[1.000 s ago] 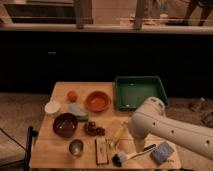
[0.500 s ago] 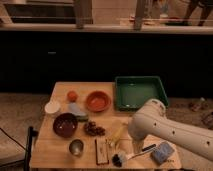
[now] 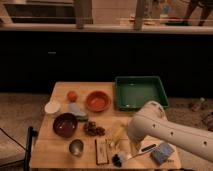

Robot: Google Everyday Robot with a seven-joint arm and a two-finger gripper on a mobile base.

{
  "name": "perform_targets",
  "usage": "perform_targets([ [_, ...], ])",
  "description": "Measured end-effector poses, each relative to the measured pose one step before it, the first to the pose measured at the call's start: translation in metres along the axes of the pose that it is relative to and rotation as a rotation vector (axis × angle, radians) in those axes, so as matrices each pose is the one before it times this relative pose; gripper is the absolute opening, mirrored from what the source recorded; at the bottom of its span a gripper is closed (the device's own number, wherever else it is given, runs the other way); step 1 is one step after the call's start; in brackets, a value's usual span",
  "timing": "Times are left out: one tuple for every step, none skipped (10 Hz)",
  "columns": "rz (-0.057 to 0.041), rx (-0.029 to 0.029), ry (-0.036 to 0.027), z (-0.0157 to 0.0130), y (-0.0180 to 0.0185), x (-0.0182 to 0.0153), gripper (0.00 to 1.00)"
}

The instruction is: Place banana in purple bowl

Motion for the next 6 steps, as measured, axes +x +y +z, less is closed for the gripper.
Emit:
perform_targets([
  [-0.01320, 0.00618, -0.01185, -0.00178, -0.00458, 0.00064, 0.80],
  [-0.01437, -0.00084, -0.00580, -0.00179, -0.00335, 0.00043, 0.80],
  [-0.02389, 0.00241, -0.01270, -0.00093, -0.00621, -0.00149, 0.80],
  [-0.02567, -0.00229, -0.01249, 0.00056, -0.00498, -0.00122, 0.80],
  [-0.02375, 0.00224, -0.01438, 0.00095, -0.00568, -0.00140, 0.80],
  [-0.01947, 0.00004, -0.01311, 0.00179, -0.00415, -0.00016, 0.80],
])
